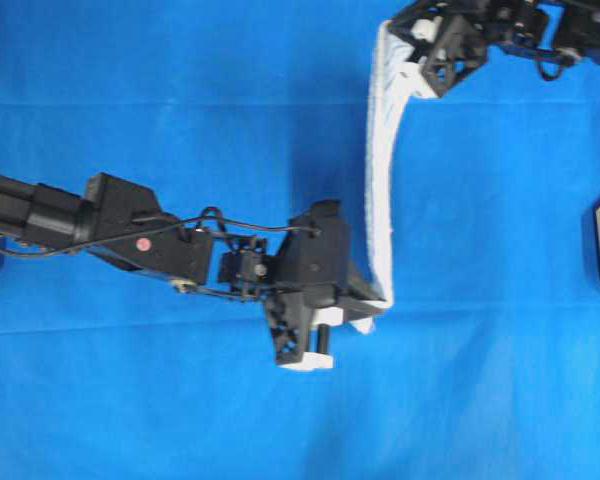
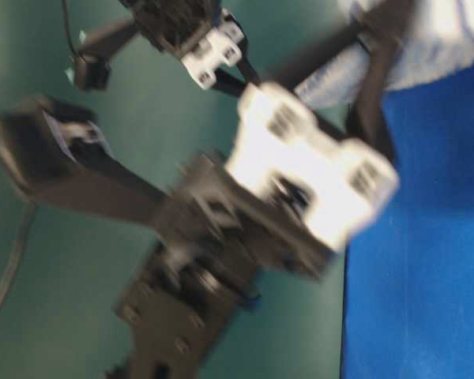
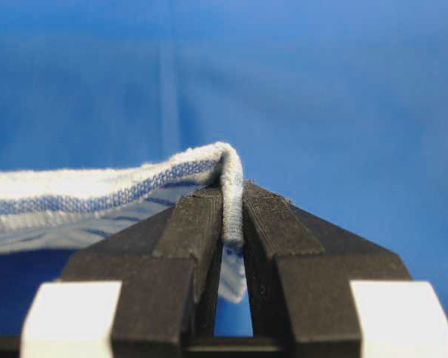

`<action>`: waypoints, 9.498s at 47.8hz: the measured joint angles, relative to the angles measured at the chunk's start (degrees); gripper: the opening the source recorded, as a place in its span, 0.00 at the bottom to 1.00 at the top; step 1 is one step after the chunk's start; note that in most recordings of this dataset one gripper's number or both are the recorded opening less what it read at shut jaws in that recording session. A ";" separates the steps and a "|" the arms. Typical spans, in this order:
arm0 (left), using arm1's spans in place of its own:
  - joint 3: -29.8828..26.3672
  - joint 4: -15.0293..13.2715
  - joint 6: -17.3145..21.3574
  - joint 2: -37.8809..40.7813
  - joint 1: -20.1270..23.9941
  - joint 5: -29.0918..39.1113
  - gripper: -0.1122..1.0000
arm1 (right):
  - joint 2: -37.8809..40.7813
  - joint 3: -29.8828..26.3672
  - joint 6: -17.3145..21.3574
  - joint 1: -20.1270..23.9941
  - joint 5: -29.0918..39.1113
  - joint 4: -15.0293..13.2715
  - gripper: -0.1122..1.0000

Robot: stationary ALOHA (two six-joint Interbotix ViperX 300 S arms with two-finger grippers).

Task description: Fold the blue towel.

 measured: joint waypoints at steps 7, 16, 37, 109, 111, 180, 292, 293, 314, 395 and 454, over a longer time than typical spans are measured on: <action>5.10 -0.09 -2.02 -2.64 0.00 -0.35 0.13 | 5.54 -3.96 -0.09 0.09 -2.02 0.00 0.14; 10.55 -0.09 -5.36 -5.36 0.00 -0.62 0.13 | 9.93 -8.35 -0.18 0.70 -2.46 -0.53 0.14; 12.39 -0.09 -5.54 -6.24 -0.09 -0.70 0.18 | 11.51 -10.20 -0.97 1.32 -2.64 -2.20 0.15; 28.39 0.00 3.16 -29.18 26.81 -5.54 0.78 | -16.96 16.44 0.35 6.15 -19.86 -0.26 0.63; 28.39 0.00 3.16 -29.00 26.81 -5.62 0.79 | -16.79 16.44 0.35 6.15 -19.86 -0.26 0.66; 8.61 0.18 3.69 9.14 40.43 -12.13 0.71 | 21.45 1.23 0.09 -5.63 -20.04 2.64 0.55; 27.16 0.09 6.86 -9.32 6.86 -10.28 0.15 | 5.71 13.10 0.53 28.92 -19.51 8.35 0.17; 27.16 0.09 6.86 -9.32 6.33 -10.20 0.15 | 5.71 13.10 0.53 29.36 -19.51 8.70 0.17; 26.72 0.09 7.21 -9.40 2.55 -7.73 0.15 | 6.15 12.48 0.53 34.98 -19.34 12.74 0.17; 31.99 0.18 11.87 -42.71 5.62 3.43 0.67 | -22.06 11.87 -0.44 32.52 -3.43 4.75 0.64; 55.63 0.09 11.16 -87.36 13.27 14.15 0.67 | -54.05 38.50 0.26 27.51 -4.66 2.11 0.63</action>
